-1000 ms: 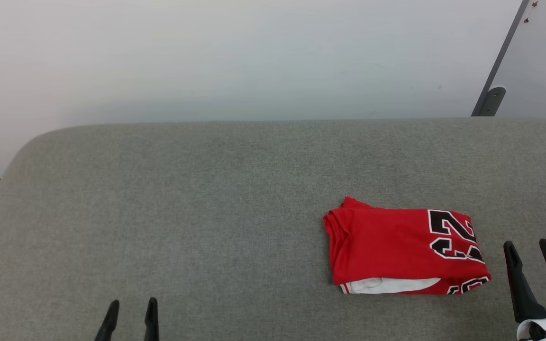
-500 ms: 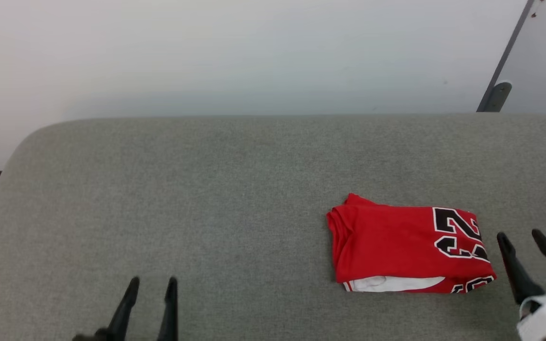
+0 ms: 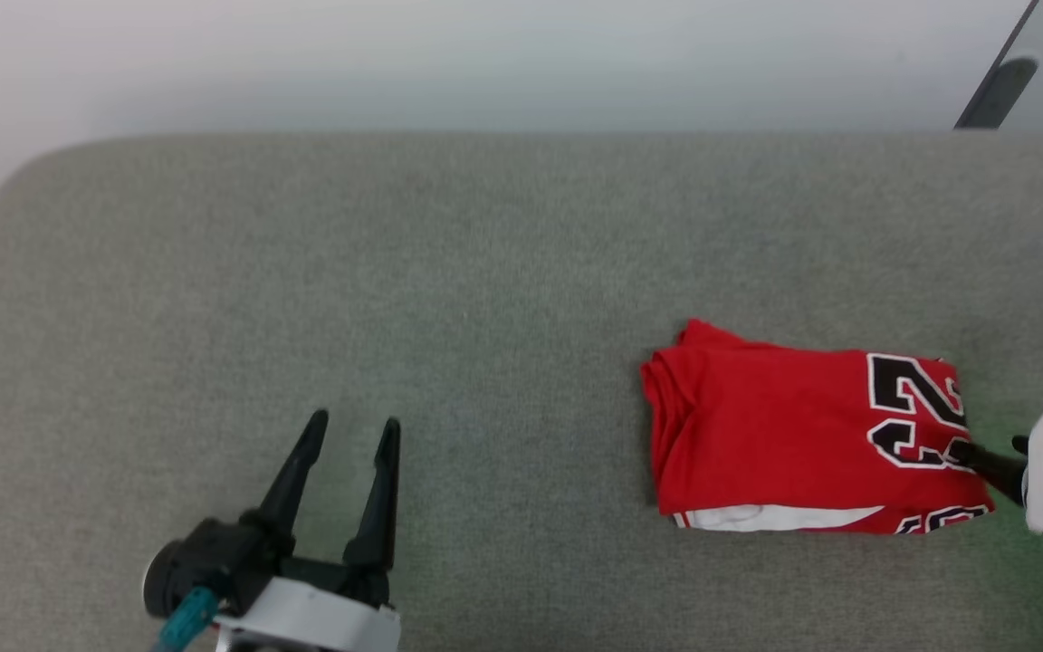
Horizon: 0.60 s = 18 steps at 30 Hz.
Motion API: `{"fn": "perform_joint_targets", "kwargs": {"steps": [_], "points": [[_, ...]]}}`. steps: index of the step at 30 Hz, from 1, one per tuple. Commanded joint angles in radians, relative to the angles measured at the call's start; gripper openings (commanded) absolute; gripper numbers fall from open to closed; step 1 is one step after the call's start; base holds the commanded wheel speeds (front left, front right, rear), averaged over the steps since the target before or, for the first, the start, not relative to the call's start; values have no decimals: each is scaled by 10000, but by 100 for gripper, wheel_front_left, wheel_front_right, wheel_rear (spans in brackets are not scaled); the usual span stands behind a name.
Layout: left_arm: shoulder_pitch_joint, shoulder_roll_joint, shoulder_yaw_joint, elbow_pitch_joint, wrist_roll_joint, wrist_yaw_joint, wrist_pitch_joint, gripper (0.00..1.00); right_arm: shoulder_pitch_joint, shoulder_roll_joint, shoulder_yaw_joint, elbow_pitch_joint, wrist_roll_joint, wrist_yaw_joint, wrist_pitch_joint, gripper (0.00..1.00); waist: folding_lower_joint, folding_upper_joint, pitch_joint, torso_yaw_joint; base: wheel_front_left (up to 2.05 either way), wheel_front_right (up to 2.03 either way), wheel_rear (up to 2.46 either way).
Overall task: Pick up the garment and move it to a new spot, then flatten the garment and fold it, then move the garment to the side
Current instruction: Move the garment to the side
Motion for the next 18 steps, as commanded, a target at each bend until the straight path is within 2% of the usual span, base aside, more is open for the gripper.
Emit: {"fn": "perform_joint_targets", "kwargs": {"steps": [1, 4, 10, 11, 12, 13, 18], "points": [[-226, -27, -37, 38, 49, 7, -40, 100, -299, -18, 79, 76, 149, -17, 243, 100, 0, 0, 558, 79, 0, 0, 0], [-521, -98, -108, 44, 85, 7, -40, 100, -690, -2, 187, 430, 236, -17, 581, 100, 0, 0, 952, 140, 0, 0, 0], [-1062, -197, -230, 69, 140, 7, -40, 100, -1188, 279, 483, 1246, 194, -17, 409, 100, 0, 0, 1589, 204, 0, 0, 0], [-1134, -199, -245, 112, 148, 7, -40, 100, -1174, 370, 603, 1358, 297, -17, 418, 53, 0, 0, 1634, 187, 0, 0, 0], [-1187, -193, -242, 146, 159, 7, -40, 100, -1148, 451, 762, 1411, 408, -17, 417, 21, 0, 0, 1658, 153, 0, 0, 0], [-1221, -179, -231, 168, 161, 7, -40, 100, -1177, 521, 923, 1397, 546, -15, 336, 0, 0, 0, 1689, 99, 0, 0, 0], [-1466, 36, -280, 248, 109, 7, -40, 100, -1381, 278, 1077, 1451, 928, -26, -603, 0, 0, 0, 1770, -306, 0, 0, 0]]}}
